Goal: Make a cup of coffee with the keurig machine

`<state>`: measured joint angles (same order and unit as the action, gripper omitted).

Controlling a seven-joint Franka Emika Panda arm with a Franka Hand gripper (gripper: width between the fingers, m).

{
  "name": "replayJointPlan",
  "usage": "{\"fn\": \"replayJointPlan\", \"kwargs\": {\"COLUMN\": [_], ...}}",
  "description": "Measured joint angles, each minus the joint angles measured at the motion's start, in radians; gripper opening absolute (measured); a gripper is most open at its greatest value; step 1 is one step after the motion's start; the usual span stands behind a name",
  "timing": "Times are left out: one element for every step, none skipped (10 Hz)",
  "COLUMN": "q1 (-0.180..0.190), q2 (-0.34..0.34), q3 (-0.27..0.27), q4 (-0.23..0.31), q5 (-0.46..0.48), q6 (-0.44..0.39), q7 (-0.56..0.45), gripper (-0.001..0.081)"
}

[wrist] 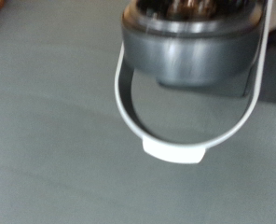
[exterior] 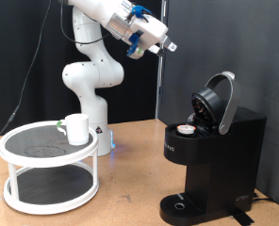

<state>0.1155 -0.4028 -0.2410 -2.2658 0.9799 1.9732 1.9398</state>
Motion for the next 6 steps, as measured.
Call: {"fn": "replayJointPlan", "kwargs": {"q1": [0.013, 0.022, 0.031, 0.04, 0.05, 0.058], "q2": [0.014, 0.029, 0.044, 0.057, 0.071, 0.087], "q3": [0.012, 0.03, 0.054, 0.078, 0.101, 0.121], "q4": [0.021, 0.04, 0.055, 0.065, 0.077, 0.093], "q5": [0.014, 0.015, 0.027, 0.044, 0.055, 0.062], "q6": [0.0, 0.007, 0.032, 0.066, 0.09, 0.098], "q7": [0.012, 0.033, 0.055, 0.066, 0.076, 0.098], "gripper": [0.0734, 0.0734, 0.0734, 0.0734, 0.0734, 0.0734]}}
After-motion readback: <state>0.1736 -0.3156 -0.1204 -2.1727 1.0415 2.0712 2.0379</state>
